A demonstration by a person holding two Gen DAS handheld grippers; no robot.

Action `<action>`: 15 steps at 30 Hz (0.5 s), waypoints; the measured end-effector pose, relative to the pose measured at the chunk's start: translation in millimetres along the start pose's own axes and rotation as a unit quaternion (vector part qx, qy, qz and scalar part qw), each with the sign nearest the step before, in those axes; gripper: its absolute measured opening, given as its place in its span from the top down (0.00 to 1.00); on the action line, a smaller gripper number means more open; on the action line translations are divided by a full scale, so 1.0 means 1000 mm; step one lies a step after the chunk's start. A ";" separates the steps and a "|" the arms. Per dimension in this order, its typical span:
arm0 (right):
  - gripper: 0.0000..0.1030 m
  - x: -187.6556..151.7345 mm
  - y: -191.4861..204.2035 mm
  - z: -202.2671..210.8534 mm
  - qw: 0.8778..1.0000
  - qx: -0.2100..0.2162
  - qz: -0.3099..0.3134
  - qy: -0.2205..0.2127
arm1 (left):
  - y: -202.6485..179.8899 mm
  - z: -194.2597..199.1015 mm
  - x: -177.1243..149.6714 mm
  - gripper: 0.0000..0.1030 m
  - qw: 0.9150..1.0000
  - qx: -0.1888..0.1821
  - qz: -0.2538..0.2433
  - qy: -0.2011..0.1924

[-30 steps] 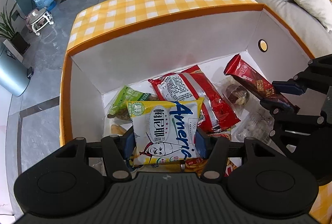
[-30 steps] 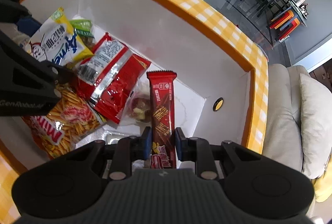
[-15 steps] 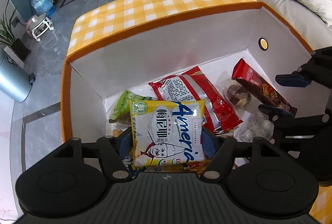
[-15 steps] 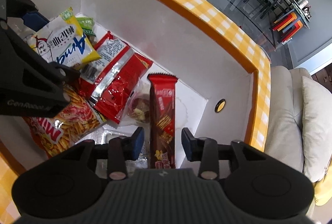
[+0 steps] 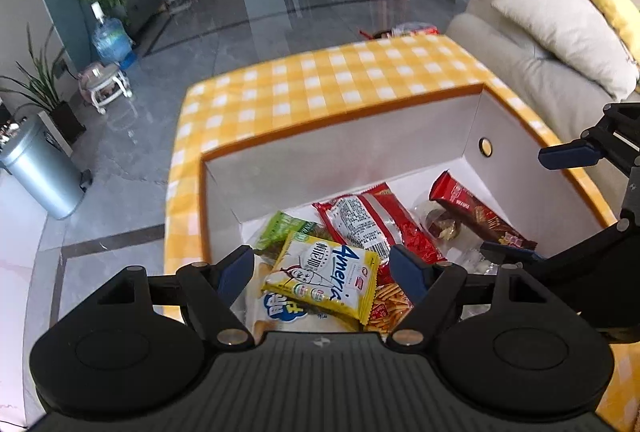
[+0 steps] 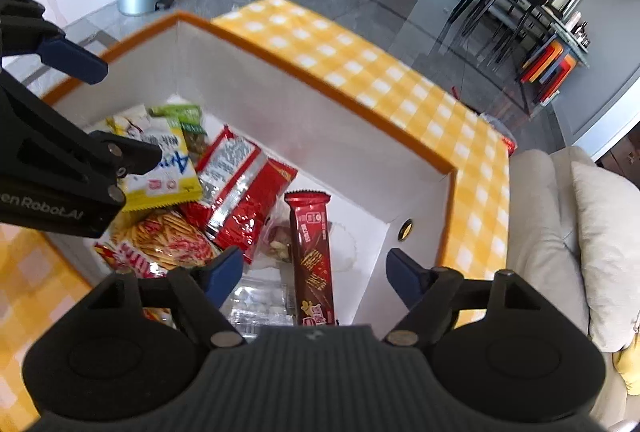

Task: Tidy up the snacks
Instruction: 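Lower both snacks into the box and open both grippers, then withdraw both grippers and move them toward the green sausage and white receipt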

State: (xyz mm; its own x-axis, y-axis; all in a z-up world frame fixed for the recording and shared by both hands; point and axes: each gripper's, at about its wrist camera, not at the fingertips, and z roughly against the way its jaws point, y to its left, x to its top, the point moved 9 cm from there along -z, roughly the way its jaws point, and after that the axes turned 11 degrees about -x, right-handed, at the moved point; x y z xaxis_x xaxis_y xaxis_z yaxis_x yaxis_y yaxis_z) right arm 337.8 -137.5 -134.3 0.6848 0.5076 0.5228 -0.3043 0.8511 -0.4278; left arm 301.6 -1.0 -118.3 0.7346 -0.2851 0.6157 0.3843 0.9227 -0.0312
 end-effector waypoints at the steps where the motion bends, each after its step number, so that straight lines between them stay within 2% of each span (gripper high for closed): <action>1: 0.24 0.000 -0.003 0.006 1.000 0.001 -0.003 -0.005 | -0.001 0.005 0.000 0.12 1.000 0.001 -0.001 -0.005; 15: 0.19 -0.018 -0.021 0.107 0.991 0.005 -0.106 -0.084 | -0.035 0.082 -0.016 0.12 0.995 0.006 0.007 -0.101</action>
State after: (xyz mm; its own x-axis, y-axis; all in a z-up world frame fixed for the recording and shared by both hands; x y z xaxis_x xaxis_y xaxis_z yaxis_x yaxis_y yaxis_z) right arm 261.2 -149.8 -55.5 0.6144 0.3317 0.7159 -0.1720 0.9418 -0.2888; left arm 230.8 -7.1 -62.6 0.6125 -0.2153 0.7606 0.3675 0.9294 -0.0328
